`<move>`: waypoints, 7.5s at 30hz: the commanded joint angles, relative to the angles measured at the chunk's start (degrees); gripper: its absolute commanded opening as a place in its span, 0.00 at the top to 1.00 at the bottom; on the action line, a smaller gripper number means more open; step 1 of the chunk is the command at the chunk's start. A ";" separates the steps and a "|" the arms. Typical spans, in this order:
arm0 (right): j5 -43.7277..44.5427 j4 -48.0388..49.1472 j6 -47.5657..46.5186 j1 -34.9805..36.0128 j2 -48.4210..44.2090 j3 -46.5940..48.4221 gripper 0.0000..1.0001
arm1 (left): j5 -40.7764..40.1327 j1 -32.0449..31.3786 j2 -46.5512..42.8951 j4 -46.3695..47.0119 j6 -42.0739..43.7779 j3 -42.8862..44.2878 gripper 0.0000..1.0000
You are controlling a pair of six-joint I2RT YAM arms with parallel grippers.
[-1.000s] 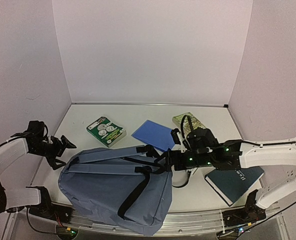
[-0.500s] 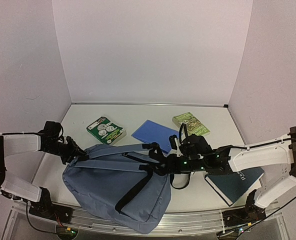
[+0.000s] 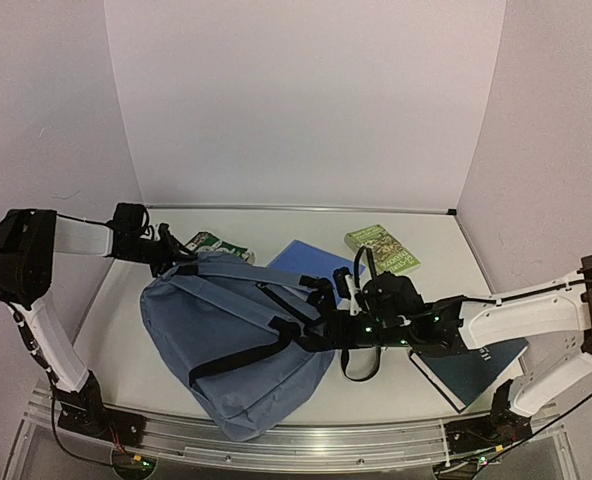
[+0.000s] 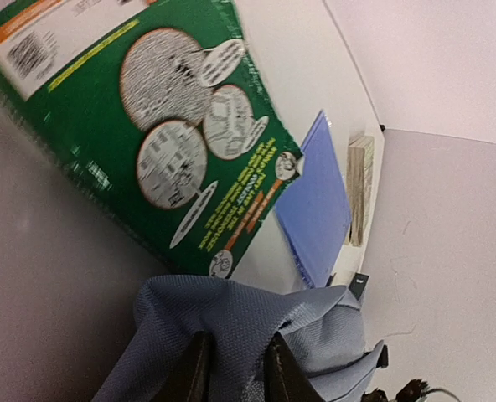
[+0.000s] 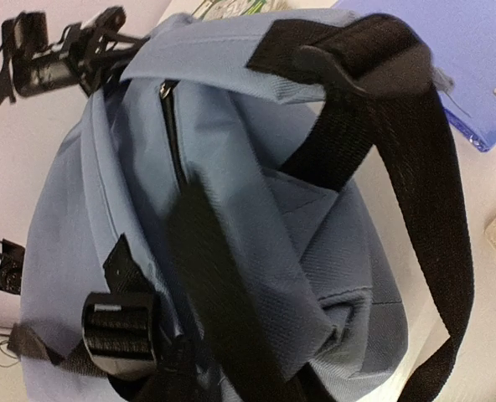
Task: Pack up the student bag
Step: Adjust the student bag at the center of the board, then unzip the student bag at the center of the board, then adjust the student bag at the center of the board.
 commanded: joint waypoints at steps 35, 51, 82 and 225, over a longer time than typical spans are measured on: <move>-6.45 -25.03 -40.09 -11.99 22.78 35.34 0.61 | -14.16 -0.27 -27.67 -13.81 -4.29 -21.00 0.37; 0.55 -23.61 -38.16 -19.30 24.37 41.43 1.00 | -15.88 -0.27 -21.62 -6.91 8.88 -20.47 1.00; -29.36 -16.89 -16.91 -23.76 28.91 40.61 0.55 | -15.06 -0.28 -24.08 -4.52 7.47 -21.05 1.00; -6.60 -19.88 -9.68 -11.08 5.90 13.24 0.34 | -23.37 -1.52 -14.33 -15.93 19.03 -0.43 0.33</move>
